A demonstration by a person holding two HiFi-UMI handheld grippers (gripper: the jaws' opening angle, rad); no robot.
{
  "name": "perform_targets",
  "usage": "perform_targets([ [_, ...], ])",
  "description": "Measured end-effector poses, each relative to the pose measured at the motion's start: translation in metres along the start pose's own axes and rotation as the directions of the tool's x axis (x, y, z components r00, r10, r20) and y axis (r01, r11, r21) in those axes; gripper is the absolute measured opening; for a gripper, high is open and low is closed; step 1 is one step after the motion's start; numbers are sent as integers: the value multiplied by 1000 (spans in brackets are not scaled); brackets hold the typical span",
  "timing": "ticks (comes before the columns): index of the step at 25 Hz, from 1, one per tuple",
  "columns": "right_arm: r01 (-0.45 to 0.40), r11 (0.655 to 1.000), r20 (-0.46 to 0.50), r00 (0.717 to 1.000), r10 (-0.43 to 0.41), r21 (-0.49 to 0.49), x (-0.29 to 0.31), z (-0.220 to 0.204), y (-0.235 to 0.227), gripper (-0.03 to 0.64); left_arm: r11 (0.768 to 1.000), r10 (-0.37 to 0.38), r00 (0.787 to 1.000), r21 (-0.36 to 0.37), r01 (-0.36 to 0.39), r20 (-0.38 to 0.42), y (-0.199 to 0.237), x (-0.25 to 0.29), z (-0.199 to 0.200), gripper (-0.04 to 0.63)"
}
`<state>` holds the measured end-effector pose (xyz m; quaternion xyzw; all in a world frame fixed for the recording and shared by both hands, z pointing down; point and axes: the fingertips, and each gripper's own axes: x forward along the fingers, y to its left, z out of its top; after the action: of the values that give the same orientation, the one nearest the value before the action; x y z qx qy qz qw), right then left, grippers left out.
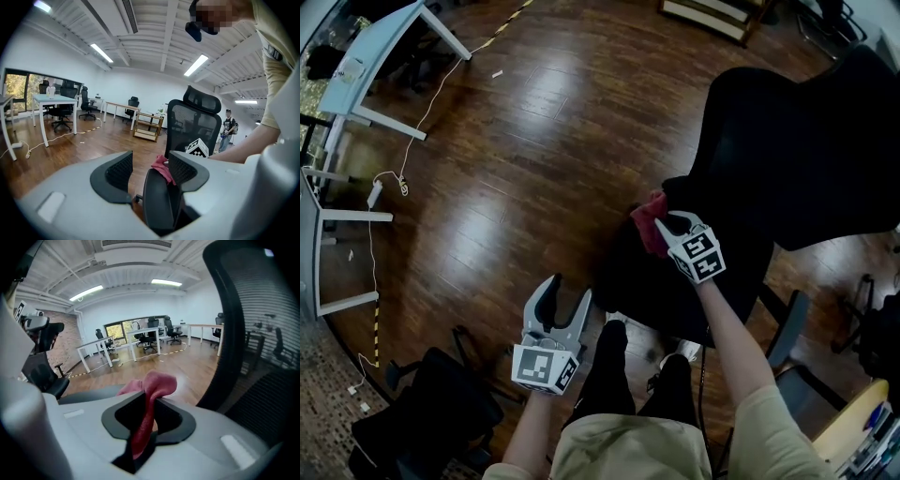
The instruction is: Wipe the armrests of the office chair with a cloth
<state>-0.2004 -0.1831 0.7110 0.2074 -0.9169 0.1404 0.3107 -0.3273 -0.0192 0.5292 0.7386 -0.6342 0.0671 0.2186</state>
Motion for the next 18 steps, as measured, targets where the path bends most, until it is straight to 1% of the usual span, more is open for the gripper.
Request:
perform_targets([
  [3, 36, 992, 62, 997, -43, 120, -19, -4, -6, 64, 1000, -20, 1000, 12, 21, -5, -5, 13, 2, 218],
  [6, 52, 959, 117, 989, -88, 280, -40, -19, -11, 64, 999, -42, 999, 33, 42, -7, -12, 29, 7, 218],
  [8, 41, 937, 140, 986, -95, 346, -47, -26, -13, 66, 998, -51, 999, 41, 51, -4, -15, 39, 12, 218],
  [9, 32, 937, 145, 986, -87, 347, -47, -25, -13, 64, 998, -51, 999, 44, 51, -2, -16, 42, 14, 218],
  [10, 23, 946, 143, 987, -73, 325, -44, -22, -12, 66, 998, -49, 999, 45, 49, 0, -16, 45, 16, 218],
  [12, 3, 972, 119, 992, -32, 237, -30, -13, -6, 66, 998, -42, 999, 39, 42, 2, -17, 47, 19, 218],
  [14, -18, 985, 81, 997, 5, 171, -16, -8, 5, 66, 999, -40, 999, 30, 40, 5, -20, 46, 21, 216],
  [16, -39, 985, 53, 998, 31, 166, -9, -6, 18, 66, 999, -40, 999, 27, 40, 8, -21, 43, 22, 216],
  [18, -65, 981, 52, 997, 56, 184, -12, -8, 33, 66, 999, -40, 999, 26, 40, 12, -22, 39, 22, 216],
])
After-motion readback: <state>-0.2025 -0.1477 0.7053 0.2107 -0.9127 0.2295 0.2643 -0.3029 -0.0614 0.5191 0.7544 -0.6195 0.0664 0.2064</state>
